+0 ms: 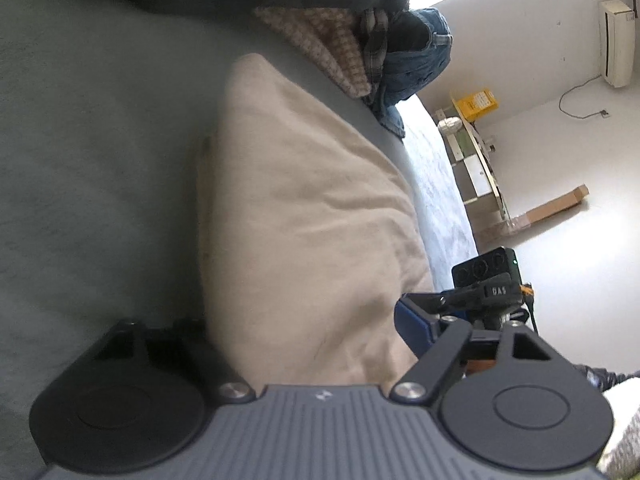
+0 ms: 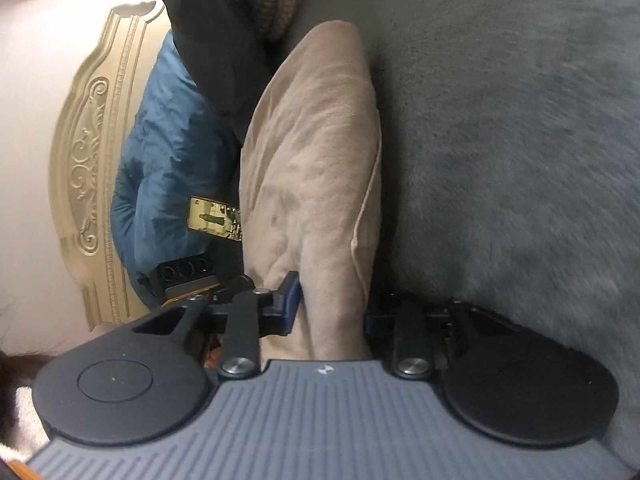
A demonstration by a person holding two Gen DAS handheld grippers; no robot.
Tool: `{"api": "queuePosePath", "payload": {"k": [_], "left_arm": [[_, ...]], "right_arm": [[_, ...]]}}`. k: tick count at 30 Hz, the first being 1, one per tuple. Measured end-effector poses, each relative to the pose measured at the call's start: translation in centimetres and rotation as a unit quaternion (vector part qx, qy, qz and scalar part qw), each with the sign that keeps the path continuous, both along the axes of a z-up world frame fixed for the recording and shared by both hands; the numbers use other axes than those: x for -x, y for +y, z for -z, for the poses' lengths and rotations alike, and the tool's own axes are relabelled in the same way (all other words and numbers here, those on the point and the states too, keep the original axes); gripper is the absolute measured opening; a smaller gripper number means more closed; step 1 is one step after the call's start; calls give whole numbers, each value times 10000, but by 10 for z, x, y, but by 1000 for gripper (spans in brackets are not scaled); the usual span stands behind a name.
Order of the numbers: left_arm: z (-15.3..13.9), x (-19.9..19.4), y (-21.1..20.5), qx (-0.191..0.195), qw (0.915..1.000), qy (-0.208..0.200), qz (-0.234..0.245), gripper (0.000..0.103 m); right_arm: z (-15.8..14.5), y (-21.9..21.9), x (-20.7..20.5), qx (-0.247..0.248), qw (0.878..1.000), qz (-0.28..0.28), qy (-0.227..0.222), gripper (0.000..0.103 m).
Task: Fold clothes
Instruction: 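Close both tools on the edge of the folded khaki trousers, then lift the folded trousers with both tools and carry them across the bed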
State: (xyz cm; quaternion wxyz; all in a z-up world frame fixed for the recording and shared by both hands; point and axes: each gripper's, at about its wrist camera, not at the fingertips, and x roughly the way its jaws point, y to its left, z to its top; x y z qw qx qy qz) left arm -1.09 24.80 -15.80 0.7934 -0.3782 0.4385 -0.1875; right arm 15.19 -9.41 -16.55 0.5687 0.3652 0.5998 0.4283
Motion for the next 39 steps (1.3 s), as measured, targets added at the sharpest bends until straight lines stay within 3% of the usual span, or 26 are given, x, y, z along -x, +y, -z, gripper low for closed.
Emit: {"api": "queuePosePath", "payload": {"k": [6,14,22,28,35,39], "left_arm": [[-1,5,7,369,9993,-15,-101,71],[0,-9,2,1021,9938,-440,67,70],[5,-30,-11,1541,9834,-892,347,71],[2,-43,-22,1637,9795,-1015,583,71],[-23,-42,-46,1187,9851,-1117,548,71],[-47,-48,-77,887,9864,-1233,631,71]], "right_arm": [[-22,2,8,204,9992,49,-334,19],[-73,6,1,874,9931,-62,-776,18],[-112,-7,-3,1512,9840,227,-910,17],[-142,-8,3,1978,9740,247,-1076,17],[-123,-39,5,1610,9801,646,-965,17],[-133,-68,5,1480,9796,728,-1149,17]]}}
